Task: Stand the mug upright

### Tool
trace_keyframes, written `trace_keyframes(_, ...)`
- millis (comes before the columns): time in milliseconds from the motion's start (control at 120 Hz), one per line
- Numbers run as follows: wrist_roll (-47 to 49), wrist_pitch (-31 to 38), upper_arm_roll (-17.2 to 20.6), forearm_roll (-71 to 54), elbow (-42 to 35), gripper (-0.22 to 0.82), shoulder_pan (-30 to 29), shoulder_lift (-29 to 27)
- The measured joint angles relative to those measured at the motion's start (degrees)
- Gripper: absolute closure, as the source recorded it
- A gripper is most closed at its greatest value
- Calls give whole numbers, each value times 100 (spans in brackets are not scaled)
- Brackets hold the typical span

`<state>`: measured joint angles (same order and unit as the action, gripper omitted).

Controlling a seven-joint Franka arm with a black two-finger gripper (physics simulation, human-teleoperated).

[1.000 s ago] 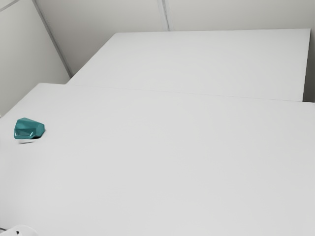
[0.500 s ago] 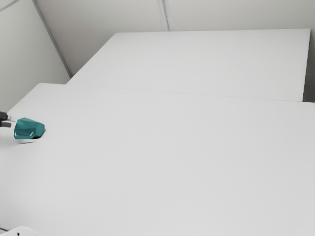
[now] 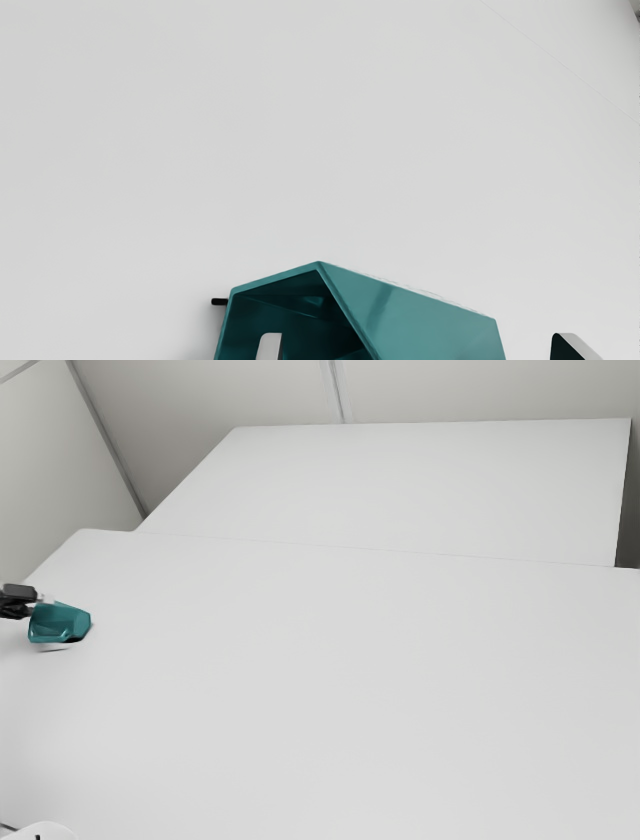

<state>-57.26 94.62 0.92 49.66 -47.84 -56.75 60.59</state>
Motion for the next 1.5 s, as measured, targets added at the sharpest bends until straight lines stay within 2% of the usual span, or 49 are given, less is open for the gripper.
trace_keyframes(292, 34, -11, 98, 16, -112, 10, 12, 0)
trace_keyframes(1033, 214, -105, 156, -56, -160, 64, 5, -132)
trace_keyframes(1267, 270, -77, 283, -325, -413, 73, -5, -402)
trace_keyframes(1500, 387, -18, 382, -860, -1140, 76, 246, -1159)
